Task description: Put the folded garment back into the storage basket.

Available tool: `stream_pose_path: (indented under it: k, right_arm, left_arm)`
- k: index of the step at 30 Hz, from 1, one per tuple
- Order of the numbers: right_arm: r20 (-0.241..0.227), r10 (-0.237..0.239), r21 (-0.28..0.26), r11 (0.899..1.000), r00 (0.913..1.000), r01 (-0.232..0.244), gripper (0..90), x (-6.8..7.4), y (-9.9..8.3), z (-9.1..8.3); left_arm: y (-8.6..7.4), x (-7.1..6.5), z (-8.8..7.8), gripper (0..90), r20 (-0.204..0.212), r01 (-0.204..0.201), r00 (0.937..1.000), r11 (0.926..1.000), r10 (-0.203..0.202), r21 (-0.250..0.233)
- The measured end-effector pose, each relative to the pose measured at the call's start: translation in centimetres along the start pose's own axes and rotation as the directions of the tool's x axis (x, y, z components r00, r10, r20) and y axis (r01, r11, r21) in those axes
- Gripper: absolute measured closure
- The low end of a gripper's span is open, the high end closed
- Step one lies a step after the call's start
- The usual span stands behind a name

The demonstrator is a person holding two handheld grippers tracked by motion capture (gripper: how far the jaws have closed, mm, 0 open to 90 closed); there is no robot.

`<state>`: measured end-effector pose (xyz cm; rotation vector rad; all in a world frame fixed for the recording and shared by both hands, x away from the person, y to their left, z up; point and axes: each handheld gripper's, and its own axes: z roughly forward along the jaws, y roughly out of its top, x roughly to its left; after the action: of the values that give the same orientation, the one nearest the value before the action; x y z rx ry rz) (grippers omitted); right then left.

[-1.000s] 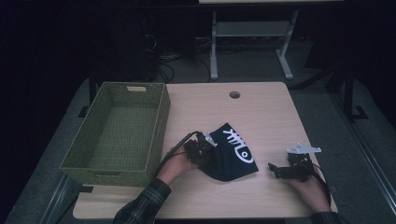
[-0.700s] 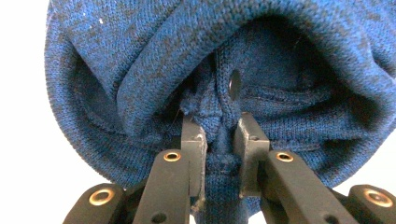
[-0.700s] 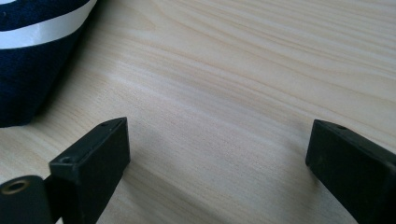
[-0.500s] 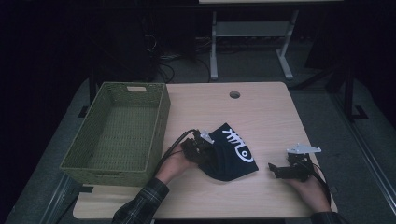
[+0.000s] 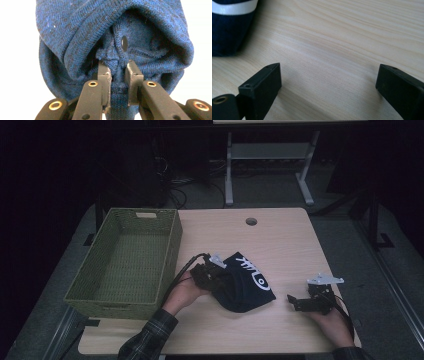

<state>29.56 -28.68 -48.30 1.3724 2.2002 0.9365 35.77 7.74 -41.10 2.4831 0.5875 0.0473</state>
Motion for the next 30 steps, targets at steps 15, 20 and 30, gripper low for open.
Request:
stream_pose_path:
  k: [15,20,30]
  right_arm:
    - [0.0,-0.001,0.0,1.0,1.0,0.001,6.0,0.0,0.0,0.0]
    - [0.0,-0.002,0.0,1.0,1.0,0.002,5.9,0.0,0.0,0.0]
    - [0.001,0.0,0.0,1.0,1.0,0.0,5.9,0.0,0.0,0.0]
  left_arm:
    - [1.3,0.3,-2.4,77.0,0.014,0.019,0.9997,0.9985,-0.018,-0.052]
    - [2.0,0.4,-3.4,77.0,0.021,0.009,0.9997,0.9981,-0.008,-0.061]
    - [3.6,1.1,-6.2,77.0,0.012,-0.002,0.9999,0.9961,0.003,-0.089]
